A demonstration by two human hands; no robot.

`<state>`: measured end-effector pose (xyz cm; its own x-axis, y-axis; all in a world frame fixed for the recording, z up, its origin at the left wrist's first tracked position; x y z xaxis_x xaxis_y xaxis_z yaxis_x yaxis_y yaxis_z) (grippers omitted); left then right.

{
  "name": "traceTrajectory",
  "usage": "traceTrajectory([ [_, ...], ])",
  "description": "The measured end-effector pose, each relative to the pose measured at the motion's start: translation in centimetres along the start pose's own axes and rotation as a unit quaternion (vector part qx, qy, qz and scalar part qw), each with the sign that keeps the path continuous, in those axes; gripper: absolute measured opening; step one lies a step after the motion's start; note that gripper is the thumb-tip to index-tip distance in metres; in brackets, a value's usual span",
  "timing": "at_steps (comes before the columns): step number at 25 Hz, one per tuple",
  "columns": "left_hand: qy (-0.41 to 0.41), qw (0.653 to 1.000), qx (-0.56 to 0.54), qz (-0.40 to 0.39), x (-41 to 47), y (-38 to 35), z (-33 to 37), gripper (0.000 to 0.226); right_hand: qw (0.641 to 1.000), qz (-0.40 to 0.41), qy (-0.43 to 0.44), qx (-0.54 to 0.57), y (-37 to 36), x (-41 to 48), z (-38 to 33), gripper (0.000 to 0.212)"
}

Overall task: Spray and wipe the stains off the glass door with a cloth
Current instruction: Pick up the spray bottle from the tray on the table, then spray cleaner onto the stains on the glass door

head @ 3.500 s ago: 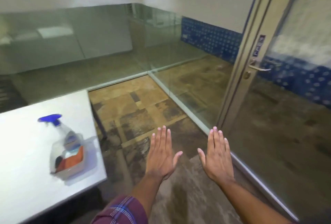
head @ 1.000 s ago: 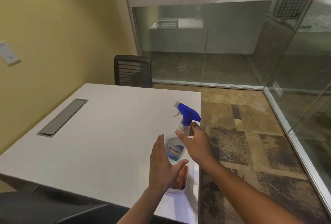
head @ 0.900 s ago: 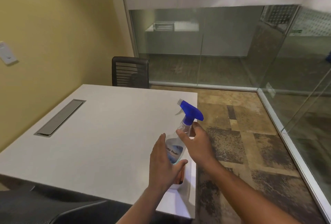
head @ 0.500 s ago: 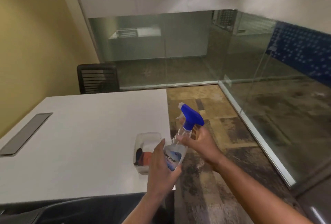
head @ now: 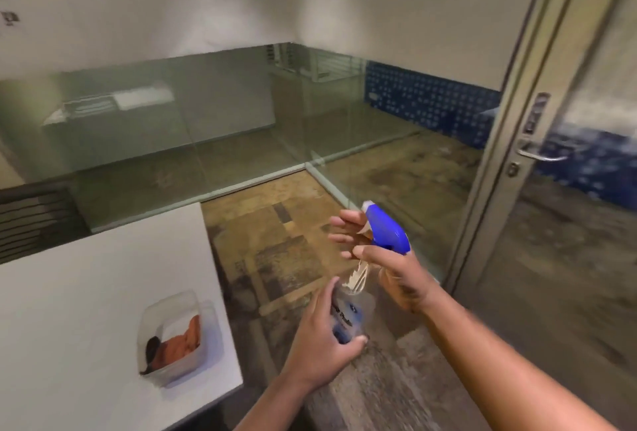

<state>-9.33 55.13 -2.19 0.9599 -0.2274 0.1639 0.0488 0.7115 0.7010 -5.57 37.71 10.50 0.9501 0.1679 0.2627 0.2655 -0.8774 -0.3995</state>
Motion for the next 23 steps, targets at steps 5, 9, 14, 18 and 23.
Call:
traceTrajectory([
  [5, -0.089, 0.994, -0.015, -0.056, 5.1, -7.6, 8.3, 0.108, 0.993, 0.108, 0.042, -0.020, 9.5, -2.5, -6.3, 0.042],
  [9, -0.152, 0.983, -0.025, -0.104, 10.1, -13.7, 15.6, 0.099, 0.980, 0.177, 0.061, -0.059, 17.7, -4.1, -12.2, 0.041],
  [14, -0.254, 0.964, 0.052, -0.053, 18.0, -22.1, 24.4, 0.094, 0.952, 0.254, 0.102, -0.139, 29.2, -6.1, -19.9, 0.042],
  [18, -0.351, 0.919, 0.167, 0.072, 24.8, -27.1, 33.3, 0.097, 0.915, 0.321, 0.158, -0.189, 36.6, -7.8, -25.2, 0.032],
  [23, -0.434, 0.866, 0.208, 0.136, 32.6, -30.3, 44.3, 0.097, 0.859, 0.393, 0.220, -0.241, 42.9, -9.1, -31.6, 0.026],
])
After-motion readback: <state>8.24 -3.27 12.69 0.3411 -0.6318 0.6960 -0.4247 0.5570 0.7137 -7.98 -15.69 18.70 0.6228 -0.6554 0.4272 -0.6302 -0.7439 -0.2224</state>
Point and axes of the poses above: each hand's wrist, its own x-axis towards the middle knuckle, its own y-axis out of the back of the hand, z = x × y, the point moved 2 cm from there along x, towards the middle knuckle, and after that the axes turned 10 degrees about x, right-handed, at the moved point
